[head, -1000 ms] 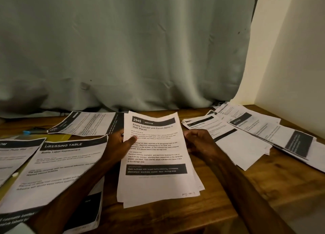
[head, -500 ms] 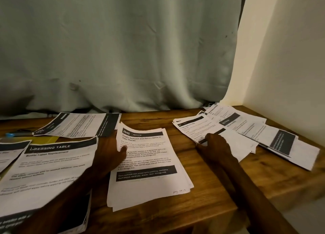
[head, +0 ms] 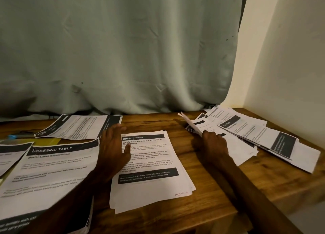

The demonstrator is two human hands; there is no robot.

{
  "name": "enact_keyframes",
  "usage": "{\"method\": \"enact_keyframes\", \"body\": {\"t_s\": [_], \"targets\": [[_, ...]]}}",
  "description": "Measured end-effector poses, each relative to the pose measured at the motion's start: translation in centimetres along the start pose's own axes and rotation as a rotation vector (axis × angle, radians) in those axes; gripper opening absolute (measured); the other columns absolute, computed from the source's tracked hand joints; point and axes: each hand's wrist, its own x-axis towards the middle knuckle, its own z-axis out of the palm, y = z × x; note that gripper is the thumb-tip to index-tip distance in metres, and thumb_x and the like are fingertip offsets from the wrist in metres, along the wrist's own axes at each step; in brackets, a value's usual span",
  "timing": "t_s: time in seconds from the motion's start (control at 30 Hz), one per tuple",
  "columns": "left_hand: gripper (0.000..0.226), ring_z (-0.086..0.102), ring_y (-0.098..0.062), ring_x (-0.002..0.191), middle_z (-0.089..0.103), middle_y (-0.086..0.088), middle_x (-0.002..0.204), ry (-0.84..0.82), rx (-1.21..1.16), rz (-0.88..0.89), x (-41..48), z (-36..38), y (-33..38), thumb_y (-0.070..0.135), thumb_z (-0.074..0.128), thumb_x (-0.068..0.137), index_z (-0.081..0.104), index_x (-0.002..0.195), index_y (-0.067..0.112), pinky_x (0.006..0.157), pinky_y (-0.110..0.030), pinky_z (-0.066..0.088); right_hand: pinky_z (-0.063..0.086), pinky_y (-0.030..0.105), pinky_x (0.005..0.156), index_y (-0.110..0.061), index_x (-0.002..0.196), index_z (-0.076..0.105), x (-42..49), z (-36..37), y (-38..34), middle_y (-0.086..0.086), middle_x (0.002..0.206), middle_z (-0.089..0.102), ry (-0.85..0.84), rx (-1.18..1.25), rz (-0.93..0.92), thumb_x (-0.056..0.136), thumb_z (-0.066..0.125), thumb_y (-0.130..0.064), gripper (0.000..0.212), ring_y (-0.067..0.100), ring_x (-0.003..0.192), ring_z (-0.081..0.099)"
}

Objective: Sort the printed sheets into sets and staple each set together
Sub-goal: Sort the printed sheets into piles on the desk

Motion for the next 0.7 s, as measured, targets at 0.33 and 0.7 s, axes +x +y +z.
{"method": "enact_keyframes", "body": {"t_s": [0.33, 0.7], "targets": [[0.062, 0.072, -0.039, 0.106, 0.074, -0.020, 0.116, -0.627, -1.150, -0.507, 0.0, -2.5, 5.7, 0.055, 0.055, 0.088, 0.062, 0.126, 0.006, 0.090, -0.044, 0.061, 0.052, 0.033, 0.094, -0.012, 0.136, 0.052, -5.6, -2.3, -9.9, 0.010, 0.130, 0.063, 0.042, 0.107, -0.222, 0.103, 0.058, -0.019, 0.035, 0.026, 0.114, 0.064], [0.037, 0.075, -0.024, 0.103, 0.072, -0.009, 0.126, -0.282, -1.180, -0.650, -0.1, -2.4, 3.6, 0.005, 0.066, 0.097, 0.060, 0.133, 0.011, 0.089, -0.042, 0.061, 0.059, 0.037, 0.081, -0.022, 0.096, 0.075, -8.4, -0.9, -13.6, -0.004, 0.097, 0.075, -0.095, 0.417, -0.533, 0.098, 0.038, -0.067, 0.058, 0.012, 0.083, 0.068]]}}
